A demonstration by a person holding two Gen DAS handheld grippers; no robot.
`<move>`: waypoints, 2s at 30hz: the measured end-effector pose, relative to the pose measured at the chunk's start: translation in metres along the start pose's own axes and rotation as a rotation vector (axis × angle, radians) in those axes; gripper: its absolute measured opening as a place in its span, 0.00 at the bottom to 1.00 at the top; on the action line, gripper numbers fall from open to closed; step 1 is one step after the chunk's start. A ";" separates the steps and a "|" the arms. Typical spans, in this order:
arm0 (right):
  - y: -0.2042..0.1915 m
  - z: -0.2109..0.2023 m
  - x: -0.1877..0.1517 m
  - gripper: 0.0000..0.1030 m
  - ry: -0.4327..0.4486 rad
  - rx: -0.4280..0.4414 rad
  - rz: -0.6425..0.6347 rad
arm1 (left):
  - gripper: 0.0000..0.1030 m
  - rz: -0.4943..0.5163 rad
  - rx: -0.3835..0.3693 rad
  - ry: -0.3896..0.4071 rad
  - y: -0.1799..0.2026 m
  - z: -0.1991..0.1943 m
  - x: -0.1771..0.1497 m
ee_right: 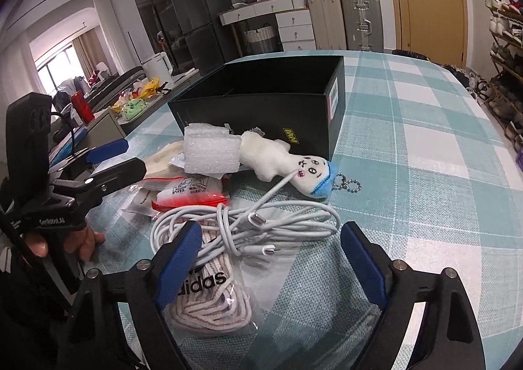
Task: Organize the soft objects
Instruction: 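Grasp the bag of cream coiled cord with the left gripper while the right gripper grasps the white cable, then lift the cord bag with the left gripper while the right gripper carries the cable over the black box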
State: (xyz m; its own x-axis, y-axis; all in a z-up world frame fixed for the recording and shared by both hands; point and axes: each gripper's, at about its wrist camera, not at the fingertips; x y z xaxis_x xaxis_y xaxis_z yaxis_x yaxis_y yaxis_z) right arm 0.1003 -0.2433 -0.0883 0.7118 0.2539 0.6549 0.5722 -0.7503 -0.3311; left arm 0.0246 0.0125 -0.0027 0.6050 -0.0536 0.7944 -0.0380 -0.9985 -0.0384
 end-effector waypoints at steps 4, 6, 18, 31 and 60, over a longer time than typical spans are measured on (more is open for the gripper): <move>0.001 0.002 0.002 0.80 -0.011 0.008 0.009 | 1.00 -0.025 -0.033 -0.042 -0.003 0.010 0.001; 0.002 0.003 0.002 0.80 -0.012 0.014 0.013 | 1.00 -0.025 -0.040 -0.053 -0.002 0.013 0.001; 0.008 0.001 0.001 0.74 -0.004 0.059 0.045 | 1.00 -0.020 -0.070 -0.123 0.002 0.028 0.003; 0.006 0.000 0.000 0.74 -0.005 0.065 0.034 | 0.75 -0.066 -0.170 -0.154 -0.004 0.037 0.004; 0.010 -0.024 -0.005 0.72 0.087 0.077 0.043 | 0.40 -0.075 -0.108 -0.050 -0.015 -0.008 -0.003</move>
State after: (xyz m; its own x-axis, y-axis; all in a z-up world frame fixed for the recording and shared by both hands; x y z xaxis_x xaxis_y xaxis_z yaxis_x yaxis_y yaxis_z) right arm 0.0930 -0.2668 -0.0782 0.7002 0.1664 0.6943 0.5741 -0.7094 -0.4089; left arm 0.0176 0.0278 0.0004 0.6478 0.0181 0.7616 -0.0747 -0.9934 0.0872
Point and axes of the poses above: each gripper's, at about its wrist camera, not at the fingertips, and z roughly the way its jaws point, y to its right, x to its top, and after that the axes turned 10 degrees about z, right-handed
